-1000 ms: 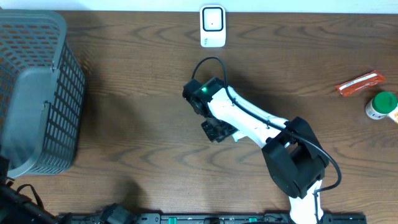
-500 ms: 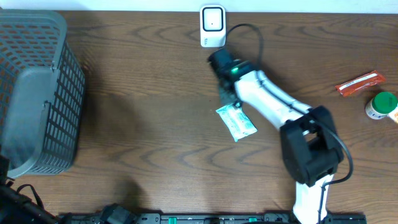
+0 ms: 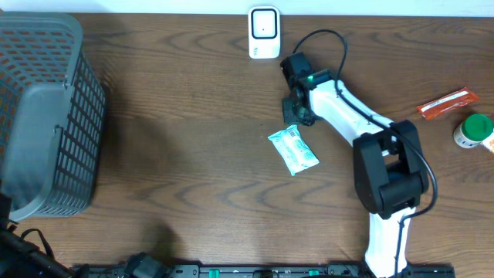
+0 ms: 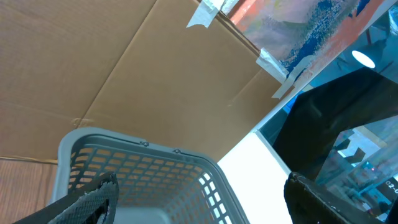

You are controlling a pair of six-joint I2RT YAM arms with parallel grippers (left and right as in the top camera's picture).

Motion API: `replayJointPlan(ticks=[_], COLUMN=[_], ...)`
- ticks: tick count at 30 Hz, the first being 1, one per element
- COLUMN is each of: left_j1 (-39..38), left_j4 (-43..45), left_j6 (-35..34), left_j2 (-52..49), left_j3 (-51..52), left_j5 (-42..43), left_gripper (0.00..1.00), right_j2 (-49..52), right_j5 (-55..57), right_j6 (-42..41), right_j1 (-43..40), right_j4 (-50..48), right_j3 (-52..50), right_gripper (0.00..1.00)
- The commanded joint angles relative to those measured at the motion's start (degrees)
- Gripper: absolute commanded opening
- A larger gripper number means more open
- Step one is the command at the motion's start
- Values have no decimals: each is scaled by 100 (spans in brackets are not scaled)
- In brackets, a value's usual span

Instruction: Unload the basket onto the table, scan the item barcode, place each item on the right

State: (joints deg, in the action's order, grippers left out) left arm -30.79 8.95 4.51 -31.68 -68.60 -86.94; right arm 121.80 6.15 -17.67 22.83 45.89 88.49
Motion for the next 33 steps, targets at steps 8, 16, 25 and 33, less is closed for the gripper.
replayJointPlan(ticks=[8, 16, 25, 33], left_j1=[24, 24, 24, 24], left_j4=[9, 9, 9, 9], left_j6=[35, 35, 35, 35], left_j2=[35, 35, 35, 35], left_j3=[13, 13, 13, 13], left_j5=[-295, -295, -295, -295], left_gripper=[85, 85, 85, 85], right_j2=[79, 57, 28, 4], right_j5=[-1572, -2675, -3418, -3947], right_j6=[2033, 3150, 2953, 4301], right_j1=[505, 682, -44, -1349], right_j4=[382, 1346, 3875, 4367], right_j3=[-26, 822, 2590, 2065], right_gripper=[1, 2, 89, 99])
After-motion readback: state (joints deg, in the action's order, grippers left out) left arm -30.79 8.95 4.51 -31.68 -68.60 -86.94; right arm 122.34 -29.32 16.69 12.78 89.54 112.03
